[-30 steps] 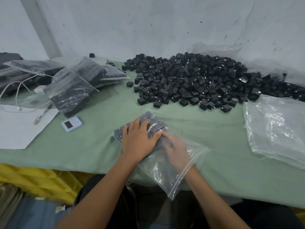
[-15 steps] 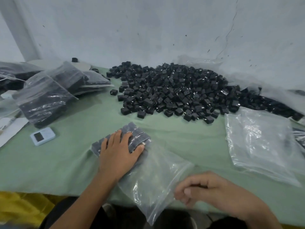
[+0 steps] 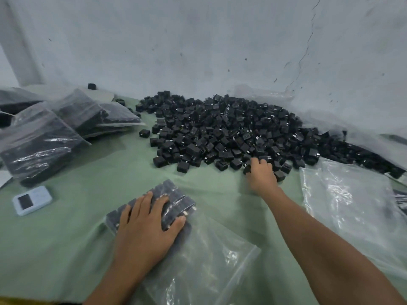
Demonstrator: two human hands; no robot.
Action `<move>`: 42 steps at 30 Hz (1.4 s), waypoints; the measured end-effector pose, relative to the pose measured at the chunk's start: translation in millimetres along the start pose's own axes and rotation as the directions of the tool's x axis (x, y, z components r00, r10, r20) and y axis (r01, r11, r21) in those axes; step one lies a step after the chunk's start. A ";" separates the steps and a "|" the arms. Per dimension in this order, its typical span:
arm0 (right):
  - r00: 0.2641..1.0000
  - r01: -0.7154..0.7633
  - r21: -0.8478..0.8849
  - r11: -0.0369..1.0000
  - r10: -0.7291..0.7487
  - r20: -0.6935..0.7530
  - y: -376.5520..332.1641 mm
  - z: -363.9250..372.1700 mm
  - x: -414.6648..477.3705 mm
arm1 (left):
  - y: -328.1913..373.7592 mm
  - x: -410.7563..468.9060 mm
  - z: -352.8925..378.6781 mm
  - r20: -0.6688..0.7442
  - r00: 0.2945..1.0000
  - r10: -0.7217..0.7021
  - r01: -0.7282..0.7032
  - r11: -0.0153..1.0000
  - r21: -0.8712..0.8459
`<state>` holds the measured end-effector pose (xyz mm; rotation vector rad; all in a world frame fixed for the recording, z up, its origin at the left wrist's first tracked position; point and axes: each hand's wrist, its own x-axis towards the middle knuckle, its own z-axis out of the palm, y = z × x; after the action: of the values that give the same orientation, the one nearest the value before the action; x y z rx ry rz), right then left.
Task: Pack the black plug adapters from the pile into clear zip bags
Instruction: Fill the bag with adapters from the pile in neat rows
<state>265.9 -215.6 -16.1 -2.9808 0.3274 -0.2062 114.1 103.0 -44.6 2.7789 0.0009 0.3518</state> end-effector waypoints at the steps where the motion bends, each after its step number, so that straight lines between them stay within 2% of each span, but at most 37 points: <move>1: 0.999 0.004 -0.034 0.999 -0.005 -0.040 -0.5 2.3 -0.1 | -0.1 0.3 0.2 0.004 1.000 0.001 -0.001 1.000 -0.002; 3: 0.996 0.035 -0.016 0.999 -0.036 -0.080 -1.2 3.9 -3.8 | -1.0 0.8 1.0 0.011 1.000 0.002 -0.003 1.000 0.005; 6: 0.992 0.038 0.329 0.944 0.004 -0.125 -4.1 -7.9 -21.0 | -0.7 0.8 1.0 0.010 1.000 -0.004 0.004 1.000 0.012; 8: 0.996 0.000 0.608 0.794 0.057 -0.074 -2.2 -25.5 -46.0 | 0.7 0.6 0.0 0.010 1.000 0.001 -0.001 1.000 0.014; 10: 1.000 -0.015 0.844 0.536 0.015 0.009 3.9 -44.7 -82.9 | 1.6 0.4 -1.5 0.016 1.000 0.007 -0.007 1.000 0.008; 11: 1.000 -0.006 0.897 0.443 -0.024 0.018 9.0 -53.4 -104.4 | 2.0 0.9 -2.1 0.021 1.000 0.009 -0.009 1.000 0.006; 14: 0.997 -0.012 0.952 0.307 -0.073 0.036 26.7 -71.0 -176.2 | 2.7 0.9 -3.9 0.038 0.999 0.007 -0.008 1.000 0.003; 17: 0.996 -0.079 0.978 0.193 -0.017 0.084 36.6 -74.2 -249.1 | 3.2 0.3 -5.2 0.058 0.998 0.007 -0.007 1.000 -0.004; 20: 0.957 -0.289 0.953 -0.092 -0.008 0.290 32.1 -61.5 -308.6 | 3.0 1.1 -5.4 0.071 0.997 0.010 -0.010 1.000 -0.007; 21: 0.926 -0.377 0.916 -0.136 -0.046 0.374 26.3 -55.7 -323.6 | 2.8 1.3 -5.3 0.073 0.997 0.010 -0.009 1.000 -0.011; 23: 0.863 -0.504 0.853 -0.136 -0.119 0.491 9.6 -45.6 -338.9 | 2.3 1.9 -5.0 0.074 0.997 0.009 -0.008 1.000 -0.018; 24: 0.847 -0.530 0.836 -0.142 -0.136 0.514 -0.9 -41.9 -340.3 | 2.1 1.8 -5.0 0.075 0.997 0.010 -0.009 1.000 -0.017; 28: 0.851 -0.522 0.791 -0.319 -0.131 0.509 -45.7 -34.2 -313.5 | 3.0 1.7 -5.9 0.084 0.996 0.015 -0.013 1.000 -0.017; 31: 0.861 -0.505 0.798 -0.328 -0.133 0.490 -73.3 -30.7 -287.7 | 3.5 1.4 -7.4 0.093 0.996 0.015 -0.013 1.000 -0.019; 34: 0.906 -0.422 0.870 -0.256 -0.097 0.411 -95.1 -24.5 -262.4 | 3.3 2.0 -7.5 0.100 0.995 0.019 -0.017 1.000 -0.018; 35: 0.923 -0.383 0.907 -0.173 -0.025 0.384 -99.8 -19.1 -254.4 | 3.0 2.0 -7.1 0.100 0.995 0.021 -0.019 1.000 -0.017; 36: 0.939 -0.337 0.941 -0.038 0.062 0.339 -103.8 -12.9 -246.3 | 2.7 1.8 -6.6 0.098 0.995 0.022 -0.020 1.000 -0.016; 38: 0.972 -0.226 0.950 0.216 0.112 0.206 -111.3 -4.5 -236.2 | 1.8 1.7 -5.4 0.090 0.996 0.026 -0.025 1.000 -0.011; 42: 0.996 -0.010 0.949 0.316 0.089 -0.020 -128.1 11.2 -233.2 | 1.2 2.4 -3.9 0.081 0.996 0.029 -0.029 1.000 -0.008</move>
<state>68.5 -38.1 -36.1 -1.7321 0.1841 -0.3444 115.4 103.3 -40.1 2.7871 -0.0601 0.2456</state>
